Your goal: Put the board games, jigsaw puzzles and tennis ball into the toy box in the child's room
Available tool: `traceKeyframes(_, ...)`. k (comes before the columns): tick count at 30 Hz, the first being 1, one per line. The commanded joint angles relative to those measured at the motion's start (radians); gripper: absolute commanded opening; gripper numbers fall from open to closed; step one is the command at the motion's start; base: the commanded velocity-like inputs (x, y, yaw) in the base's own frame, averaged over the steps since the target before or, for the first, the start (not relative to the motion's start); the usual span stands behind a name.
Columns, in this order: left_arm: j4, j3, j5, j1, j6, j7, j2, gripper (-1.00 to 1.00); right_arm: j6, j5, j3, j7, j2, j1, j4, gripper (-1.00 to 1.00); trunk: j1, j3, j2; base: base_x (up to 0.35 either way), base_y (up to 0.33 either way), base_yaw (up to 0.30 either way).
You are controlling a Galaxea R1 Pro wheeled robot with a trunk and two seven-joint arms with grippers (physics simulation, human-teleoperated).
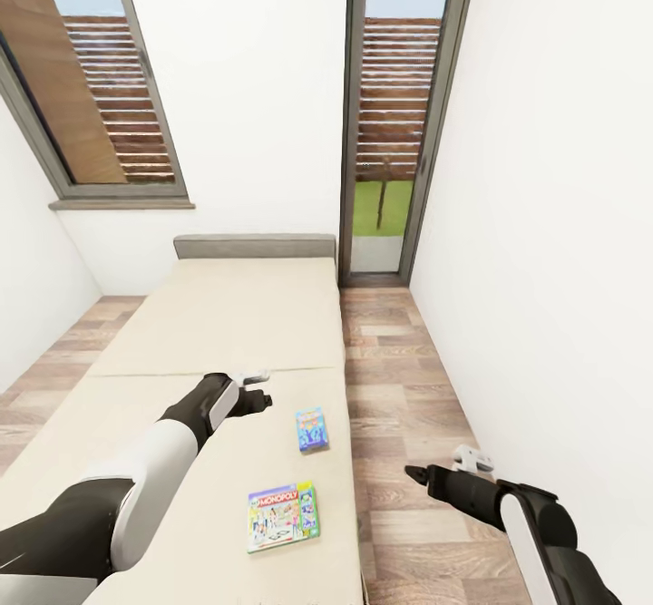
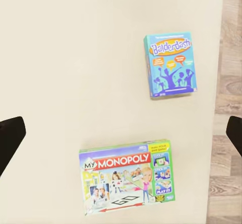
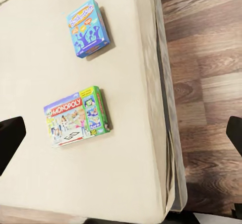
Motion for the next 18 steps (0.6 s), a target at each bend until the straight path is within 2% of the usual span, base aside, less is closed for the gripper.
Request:
traceKeyframes(1,-0.002,0.006,0.011,-0.001,0.005,0.008,-0.001,1.00,0.005,0.007,-0.002,0.015,0.000,-0.001,-0.001,1.00,0.001,-0.004,-0.002,0.000,0.000,0.000)
traceKeyframes(18,-0.002,0.007,0.011,-0.001,0.004,0.007,-0.007,1.00,0.002,0.009,-0.007,0.037,-0.003,-0.001,0.001,1.00,0.001,-0.031,-0.002,0.000,0.000,0.000)
